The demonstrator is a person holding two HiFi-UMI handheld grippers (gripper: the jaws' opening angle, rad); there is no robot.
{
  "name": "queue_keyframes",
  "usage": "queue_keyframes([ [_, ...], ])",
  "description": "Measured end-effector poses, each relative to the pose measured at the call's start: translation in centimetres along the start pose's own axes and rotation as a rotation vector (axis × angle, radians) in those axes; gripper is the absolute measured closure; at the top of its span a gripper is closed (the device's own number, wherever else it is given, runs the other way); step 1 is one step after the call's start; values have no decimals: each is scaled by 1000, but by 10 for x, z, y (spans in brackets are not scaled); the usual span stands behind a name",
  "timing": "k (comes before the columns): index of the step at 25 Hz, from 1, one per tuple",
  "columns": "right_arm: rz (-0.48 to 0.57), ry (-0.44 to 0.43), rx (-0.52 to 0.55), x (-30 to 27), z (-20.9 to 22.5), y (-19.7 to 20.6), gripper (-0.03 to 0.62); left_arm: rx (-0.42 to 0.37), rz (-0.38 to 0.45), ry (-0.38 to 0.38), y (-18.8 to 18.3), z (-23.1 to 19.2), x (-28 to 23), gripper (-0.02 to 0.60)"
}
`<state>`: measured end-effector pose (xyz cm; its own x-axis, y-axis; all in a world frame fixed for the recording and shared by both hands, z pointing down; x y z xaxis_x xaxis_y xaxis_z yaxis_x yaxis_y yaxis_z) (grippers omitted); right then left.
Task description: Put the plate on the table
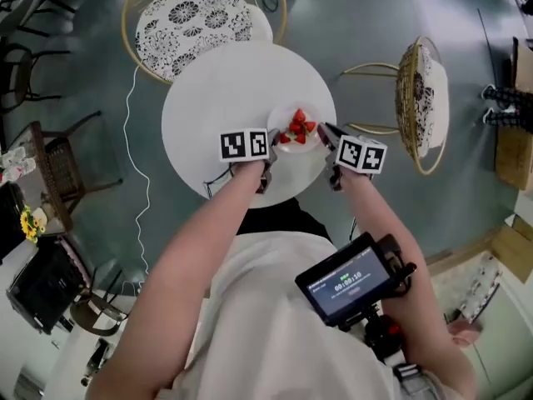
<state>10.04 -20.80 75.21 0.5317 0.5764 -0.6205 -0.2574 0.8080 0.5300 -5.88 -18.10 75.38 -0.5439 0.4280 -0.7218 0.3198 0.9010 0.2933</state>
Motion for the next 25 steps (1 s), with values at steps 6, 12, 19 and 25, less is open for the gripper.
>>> queue_keyframes([
  [6, -19, -9, 17, -1, -15, 5, 554, -133, -62, -87, -2, 2, 4, 514],
  [12, 5, 6, 88, -3, -23, 3, 554, -293, -113, -182, -8, 2, 7, 495],
  [19, -29, 21, 195, -9, -20, 3, 552, -405, -113, -219, -13, 4, 3, 491],
  [25, -62, 30, 343, -12, -21, 4, 539, -407, -119, -240, -12, 1, 3, 486],
])
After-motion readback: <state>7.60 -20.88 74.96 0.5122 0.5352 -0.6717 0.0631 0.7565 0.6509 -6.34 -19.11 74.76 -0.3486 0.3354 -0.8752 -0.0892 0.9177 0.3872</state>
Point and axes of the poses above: the fingertips, and each gripper's own axes: x backward along the fingers, z to its right, y out of its underside, the point moved 2 cm from there along x, backward along the fingers, and after that the axes turned 12 degrees about z, right-handed, at the moved point
